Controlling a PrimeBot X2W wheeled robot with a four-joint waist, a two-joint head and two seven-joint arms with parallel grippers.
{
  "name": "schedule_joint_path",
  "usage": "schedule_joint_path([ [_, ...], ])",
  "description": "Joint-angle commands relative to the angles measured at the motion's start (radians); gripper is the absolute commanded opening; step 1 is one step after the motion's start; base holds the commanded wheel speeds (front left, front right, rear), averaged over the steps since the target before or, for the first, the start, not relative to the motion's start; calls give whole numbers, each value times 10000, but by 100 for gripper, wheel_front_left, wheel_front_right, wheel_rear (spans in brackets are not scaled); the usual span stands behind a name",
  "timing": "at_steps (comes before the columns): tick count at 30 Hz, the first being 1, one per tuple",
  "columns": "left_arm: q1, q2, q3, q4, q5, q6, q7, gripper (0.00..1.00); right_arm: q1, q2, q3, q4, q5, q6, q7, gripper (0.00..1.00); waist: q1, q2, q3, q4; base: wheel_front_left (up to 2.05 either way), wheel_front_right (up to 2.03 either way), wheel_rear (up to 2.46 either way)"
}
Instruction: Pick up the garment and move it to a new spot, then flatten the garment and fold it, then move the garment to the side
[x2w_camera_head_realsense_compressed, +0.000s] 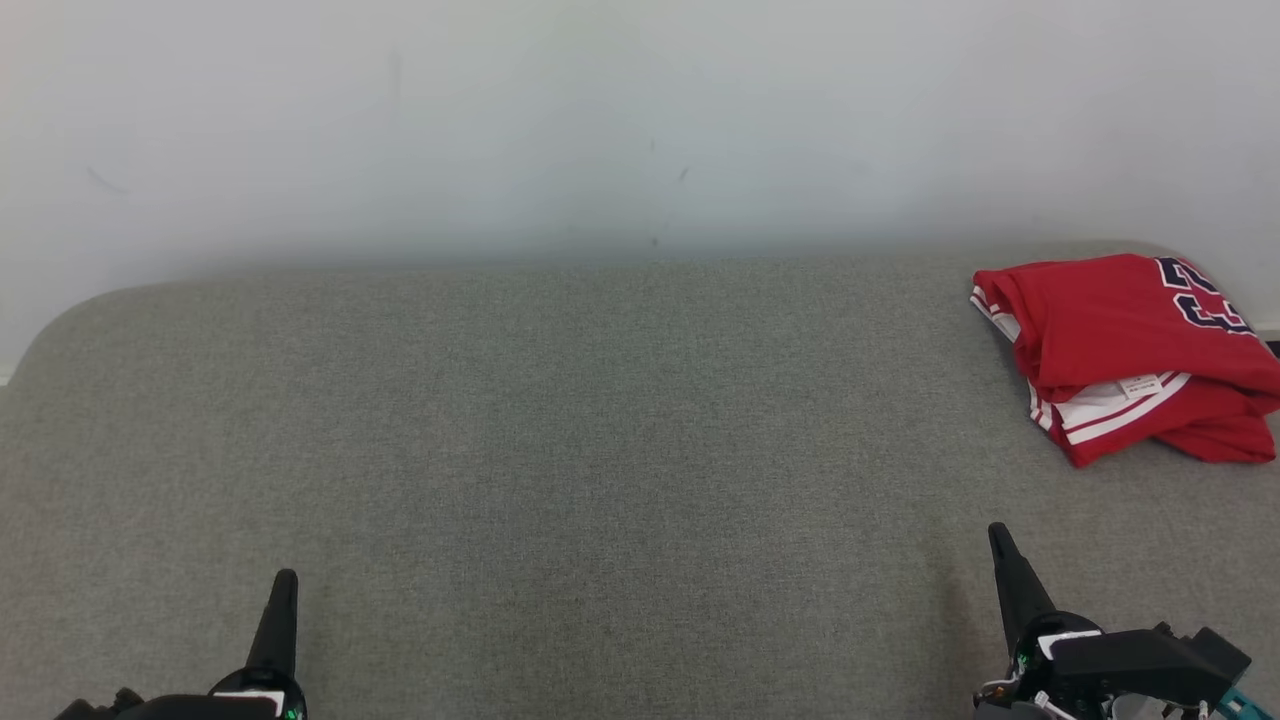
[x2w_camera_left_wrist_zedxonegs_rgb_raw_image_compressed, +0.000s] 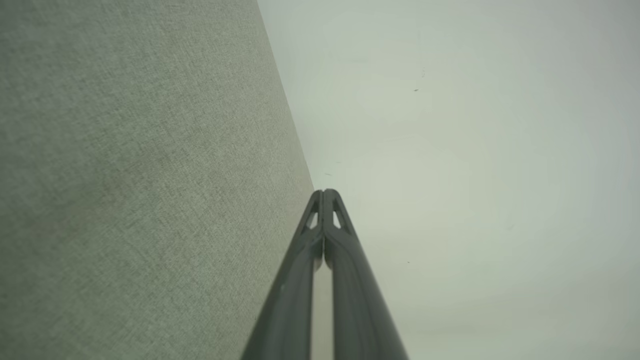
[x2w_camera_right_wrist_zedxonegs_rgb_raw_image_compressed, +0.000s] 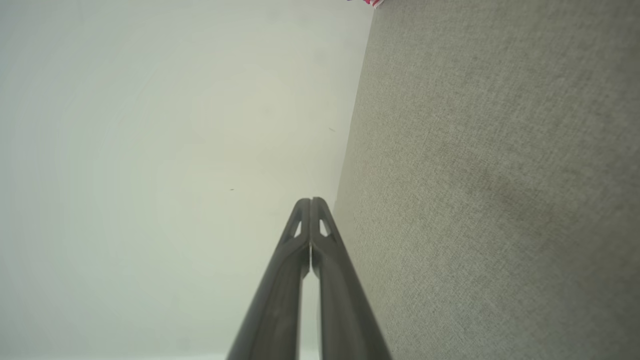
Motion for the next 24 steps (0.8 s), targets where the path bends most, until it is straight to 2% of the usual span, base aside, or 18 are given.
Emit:
schedule_joint_path([
  [1, -182, -14, 38, 3, -264, -34, 64, 0, -128, 47, -30, -22, 226, -16, 71, 0, 1, -1, 7, -1, 0, 0, 0],
  [24, -411, -44, 76, 147, -1885, -96, 473, 0, -368, 122, -125, 44, 1683, -21, 458, 0, 1, -1, 96, -16, 0, 0, 0],
])
